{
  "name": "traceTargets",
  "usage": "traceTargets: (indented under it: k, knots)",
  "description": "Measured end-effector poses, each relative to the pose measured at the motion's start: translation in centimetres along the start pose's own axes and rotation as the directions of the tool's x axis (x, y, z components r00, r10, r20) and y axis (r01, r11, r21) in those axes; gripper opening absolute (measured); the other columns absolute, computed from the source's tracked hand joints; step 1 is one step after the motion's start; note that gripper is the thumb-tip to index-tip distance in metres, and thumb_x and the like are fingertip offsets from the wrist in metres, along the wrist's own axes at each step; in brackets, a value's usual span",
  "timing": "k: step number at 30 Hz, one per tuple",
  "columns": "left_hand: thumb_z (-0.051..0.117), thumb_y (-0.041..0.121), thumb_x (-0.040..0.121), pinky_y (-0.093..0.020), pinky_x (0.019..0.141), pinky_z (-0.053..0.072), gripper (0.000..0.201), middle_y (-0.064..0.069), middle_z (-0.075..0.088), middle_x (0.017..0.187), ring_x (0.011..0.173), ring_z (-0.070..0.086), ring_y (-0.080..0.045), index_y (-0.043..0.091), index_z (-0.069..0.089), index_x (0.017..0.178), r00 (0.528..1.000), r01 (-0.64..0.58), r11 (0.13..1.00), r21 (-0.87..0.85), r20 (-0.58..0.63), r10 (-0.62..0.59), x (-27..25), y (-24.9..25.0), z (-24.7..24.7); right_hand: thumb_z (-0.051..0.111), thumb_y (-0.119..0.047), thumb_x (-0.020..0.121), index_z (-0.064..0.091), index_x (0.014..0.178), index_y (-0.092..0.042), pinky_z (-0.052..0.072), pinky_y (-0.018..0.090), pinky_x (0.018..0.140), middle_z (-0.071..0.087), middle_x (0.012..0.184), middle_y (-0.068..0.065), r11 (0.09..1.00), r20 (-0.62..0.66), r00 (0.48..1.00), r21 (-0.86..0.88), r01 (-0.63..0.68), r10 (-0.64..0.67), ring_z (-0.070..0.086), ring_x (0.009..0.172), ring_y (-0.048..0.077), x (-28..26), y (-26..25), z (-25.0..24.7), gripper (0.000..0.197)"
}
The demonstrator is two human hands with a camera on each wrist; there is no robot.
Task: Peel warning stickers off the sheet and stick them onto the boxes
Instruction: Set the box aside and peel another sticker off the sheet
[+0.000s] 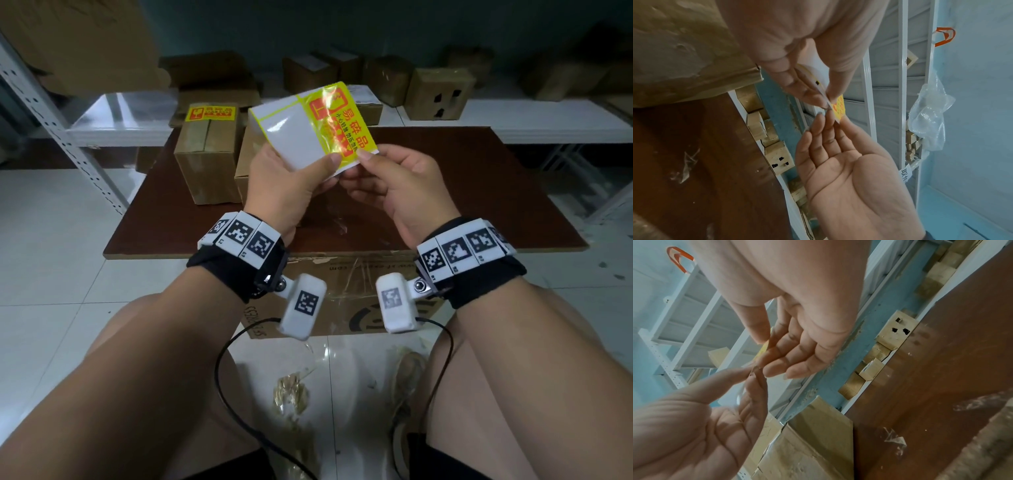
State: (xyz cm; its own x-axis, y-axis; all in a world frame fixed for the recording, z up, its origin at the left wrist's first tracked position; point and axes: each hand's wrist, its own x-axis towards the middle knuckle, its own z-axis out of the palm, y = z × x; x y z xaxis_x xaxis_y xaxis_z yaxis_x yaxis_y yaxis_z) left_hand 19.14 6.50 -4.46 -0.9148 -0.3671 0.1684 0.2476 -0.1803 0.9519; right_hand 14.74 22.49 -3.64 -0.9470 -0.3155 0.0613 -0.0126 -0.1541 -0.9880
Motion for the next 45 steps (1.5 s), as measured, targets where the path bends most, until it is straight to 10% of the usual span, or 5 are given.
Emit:
traceTargets:
  k: [8,16,25,32,45]
  knots:
    - [0.082,0.001,0.084,-0.027,0.054,0.051,0.04,-0.016,0.074,0.094,0.06,0.064,-0.016,0.003,0.061,0.118,0.989,-0.073,0.997,0.029,-0.126,0.076,0.0,-0.2,0.7,0.068,-0.009,0.102,0.076,0.094,-0.012,0.065,0.03,0.074,0.079,0.08,0.005,0.999,-0.08,0.996,0.038,0.036,-0.033,0.079,0.077,0.02,-0.1,-0.3,-0.1,0.011]
    - [0.094,0.018,0.08,-0.024,0.095,0.058,0.091,0.014,0.044,0.146,0.119,0.06,0.015,0.023,0.034,0.15,0.947,-0.222,0.957,0.184,-0.191,0.257,0.1,-0.5,0.2,0.065,-0.005,0.103,0.078,0.101,-0.009,0.063,0.032,0.078,0.081,0.086,0.009,0.993,0.008,0.995,0.067,0.099,-0.1,0.08,0.083,0.024,-0.5,-0.5,0.0,0.014]
    - [0.075,0.033,0.095,-0.035,0.109,0.043,0.017,0.0,0.07,0.126,0.128,0.057,-0.026,0.025,0.081,0.109,0.821,-0.434,0.562,0.704,0.053,0.568,-0.4,-0.7,0.5,0.061,-0.002,0.104,0.078,0.104,-0.006,0.064,0.034,0.082,0.081,0.087,0.009,0.982,0.032,0.983,0.057,0.18,-0.182,0.078,0.082,0.023,-0.9,-0.6,0.1,0.017]
    - [0.06,0.005,0.104,-0.021,0.09,0.057,0.019,0.005,0.076,0.103,0.1,0.072,-0.001,0.008,0.076,0.114,0.902,-0.415,0.822,0.391,0.054,0.429,-1.0,-0.8,1.6,0.06,-0.002,0.105,0.077,0.105,-0.003,0.064,0.032,0.08,0.079,0.082,0.008,0.981,0.027,0.981,0.034,0.19,-0.191,0.076,0.078,0.021,-0.9,-0.4,0.2,0.016]
    - [0.075,0.016,0.099,-0.014,0.073,0.055,0.006,0.003,0.078,0.083,0.078,0.073,0.002,0.014,0.081,0.099,0.933,-0.357,0.844,0.4,0.187,0.307,-0.6,-0.3,0.6,0.061,-0.017,0.107,0.077,0.107,-0.006,0.065,0.043,0.081,0.076,0.088,0.006,0.799,0.124,0.912,-0.446,0.402,-0.39,0.074,0.083,0.018,-0.6,1.0,-0.8,0.019]
